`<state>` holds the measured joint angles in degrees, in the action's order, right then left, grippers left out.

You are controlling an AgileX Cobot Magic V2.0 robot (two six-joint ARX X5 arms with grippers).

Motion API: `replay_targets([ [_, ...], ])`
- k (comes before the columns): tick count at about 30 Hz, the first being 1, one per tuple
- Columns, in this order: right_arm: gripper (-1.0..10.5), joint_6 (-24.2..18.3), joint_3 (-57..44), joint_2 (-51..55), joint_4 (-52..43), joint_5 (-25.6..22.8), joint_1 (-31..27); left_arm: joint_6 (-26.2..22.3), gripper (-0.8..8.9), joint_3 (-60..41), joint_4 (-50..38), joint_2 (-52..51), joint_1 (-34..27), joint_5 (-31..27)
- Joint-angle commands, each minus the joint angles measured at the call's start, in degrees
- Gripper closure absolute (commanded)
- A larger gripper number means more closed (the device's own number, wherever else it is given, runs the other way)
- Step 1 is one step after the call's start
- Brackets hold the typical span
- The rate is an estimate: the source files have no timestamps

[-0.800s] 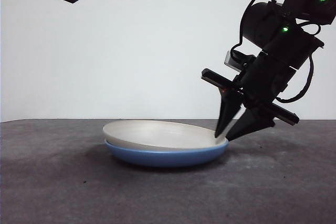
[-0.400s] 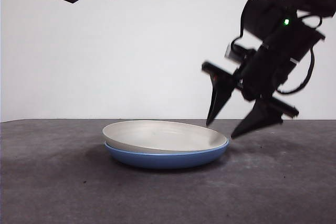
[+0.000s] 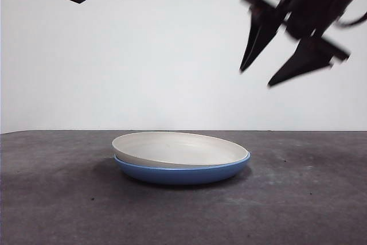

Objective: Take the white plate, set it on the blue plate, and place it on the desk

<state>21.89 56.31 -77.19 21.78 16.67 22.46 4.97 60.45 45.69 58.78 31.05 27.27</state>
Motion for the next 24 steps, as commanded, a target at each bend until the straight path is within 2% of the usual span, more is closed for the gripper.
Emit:
replay_targets([
  [1,6.7,-5.16,1.07,4.74,4.24,0.79,0.63,-0.96,5.03,0.55,-0.28,0.28,0.48,0.24],
  [8,6.7,-10.67,1.07,16.33,17.92,2.86,0.83,-1.07,5.03,0.55,-0.31,0.28,0.48,0.24],
  [15,6.7,-12.55,1.07,23.54,29.22,3.26,0.83,-1.07,5.03,0.55,-0.26,0.28,0.48,0.24],
  [24,6.7,-14.03,1.05,26.08,33.40,3.52,0.83,-1.07,5.03,0.55,-0.26,0.28,0.48,0.24],
])
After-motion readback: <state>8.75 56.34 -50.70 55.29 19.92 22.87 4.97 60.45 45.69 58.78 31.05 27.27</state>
